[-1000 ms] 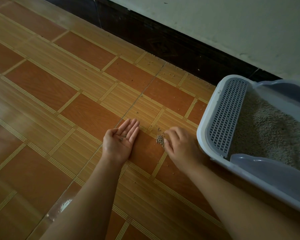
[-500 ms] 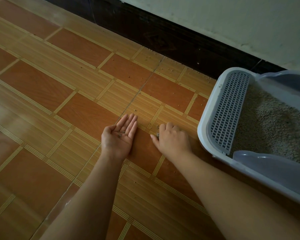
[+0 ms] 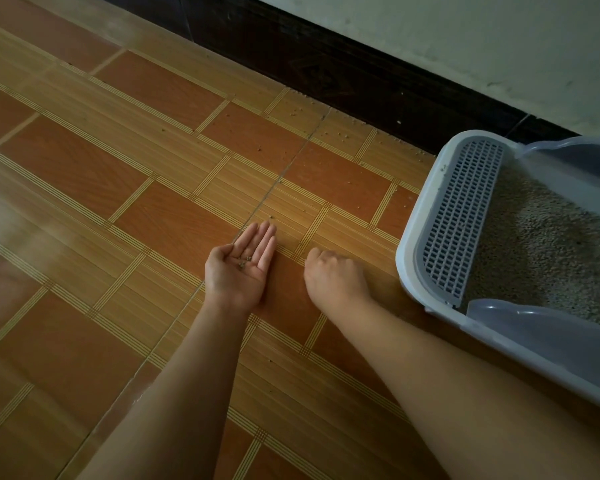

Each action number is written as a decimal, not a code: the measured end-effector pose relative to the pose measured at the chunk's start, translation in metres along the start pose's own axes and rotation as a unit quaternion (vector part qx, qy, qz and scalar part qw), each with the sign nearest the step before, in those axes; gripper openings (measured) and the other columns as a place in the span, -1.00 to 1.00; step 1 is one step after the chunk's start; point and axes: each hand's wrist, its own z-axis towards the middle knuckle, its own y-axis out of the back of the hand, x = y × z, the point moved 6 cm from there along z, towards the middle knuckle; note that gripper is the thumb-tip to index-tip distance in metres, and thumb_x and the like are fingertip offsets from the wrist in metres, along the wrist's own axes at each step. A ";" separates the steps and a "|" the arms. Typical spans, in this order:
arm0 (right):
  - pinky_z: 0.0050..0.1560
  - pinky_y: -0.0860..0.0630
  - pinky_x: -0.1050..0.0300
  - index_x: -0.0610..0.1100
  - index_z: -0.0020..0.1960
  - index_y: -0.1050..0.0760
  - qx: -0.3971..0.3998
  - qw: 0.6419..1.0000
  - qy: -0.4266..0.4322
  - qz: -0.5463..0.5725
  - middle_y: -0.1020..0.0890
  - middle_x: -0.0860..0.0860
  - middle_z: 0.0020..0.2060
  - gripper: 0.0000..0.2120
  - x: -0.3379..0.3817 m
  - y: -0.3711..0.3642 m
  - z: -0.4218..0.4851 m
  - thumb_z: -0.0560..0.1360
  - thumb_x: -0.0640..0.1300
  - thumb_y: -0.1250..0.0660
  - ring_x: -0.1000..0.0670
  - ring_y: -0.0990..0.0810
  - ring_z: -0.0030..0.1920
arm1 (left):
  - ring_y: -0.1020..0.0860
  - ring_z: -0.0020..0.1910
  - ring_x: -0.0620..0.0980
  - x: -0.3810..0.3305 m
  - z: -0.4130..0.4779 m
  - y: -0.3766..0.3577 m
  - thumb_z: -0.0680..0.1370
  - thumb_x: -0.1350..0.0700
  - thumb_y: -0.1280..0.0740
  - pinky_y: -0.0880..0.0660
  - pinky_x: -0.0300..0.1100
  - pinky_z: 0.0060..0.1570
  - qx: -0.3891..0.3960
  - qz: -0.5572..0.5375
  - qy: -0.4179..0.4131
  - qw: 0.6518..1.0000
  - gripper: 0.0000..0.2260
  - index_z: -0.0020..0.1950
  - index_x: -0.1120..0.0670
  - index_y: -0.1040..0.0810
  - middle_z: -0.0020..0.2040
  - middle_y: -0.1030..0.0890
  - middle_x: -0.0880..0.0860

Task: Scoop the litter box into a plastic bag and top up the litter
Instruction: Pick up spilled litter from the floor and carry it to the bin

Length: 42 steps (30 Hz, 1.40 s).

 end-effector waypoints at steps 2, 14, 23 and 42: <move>-0.46 -0.35 0.18 -0.25 -0.01 -0.40 0.035 0.999 0.005 -0.006 -0.58 -0.09 -0.20 -0.77 0.002 -0.003 -0.002 0.60 -0.22 0.01 -0.02 -0.62 -0.26 | -0.60 0.07 0.21 0.000 -0.001 0.000 0.60 0.18 0.07 -0.53 -0.01 0.08 -0.002 0.005 -0.001 1.000 -0.59 0.10 0.36 -0.51 -0.01 -0.65 0.30; -0.62 -0.17 0.29 -0.14 -0.24 -0.52 0.032 0.999 -0.022 -0.033 -0.57 0.01 -0.47 -0.73 0.004 -0.004 -0.003 0.53 0.01 -0.26 0.08 -0.53 -0.56 | -0.60 0.06 0.21 0.000 0.002 -0.001 0.60 0.18 0.07 -0.52 -0.01 0.11 -0.001 0.013 -0.003 1.000 -0.59 0.09 0.36 -0.51 -0.04 -0.66 0.30; -0.56 -0.30 0.25 -0.24 -0.19 -0.51 0.059 0.998 0.014 -0.001 -0.60 -0.11 -0.38 -0.88 0.008 0.008 -0.008 0.45 -0.19 -0.32 0.00 -0.59 -0.47 | -0.60 0.06 0.20 -0.001 0.001 0.003 0.59 0.18 0.06 -0.52 -0.02 0.10 0.001 0.024 -0.002 1.000 -0.59 0.09 0.35 -0.52 -0.02 -0.66 0.29; -0.64 -0.07 0.32 -0.10 -0.36 -0.23 0.131 0.322 -0.257 0.902 -0.27 0.07 -0.55 -0.68 -0.024 0.006 -0.030 0.57 -0.22 -0.05 0.14 -0.19 -0.61 | -0.61 0.03 0.22 -0.005 -0.018 -0.004 0.58 0.19 0.05 -0.52 -0.01 0.10 0.012 0.015 -0.008 1.000 -0.59 0.06 0.37 -0.52 -0.03 -0.65 0.30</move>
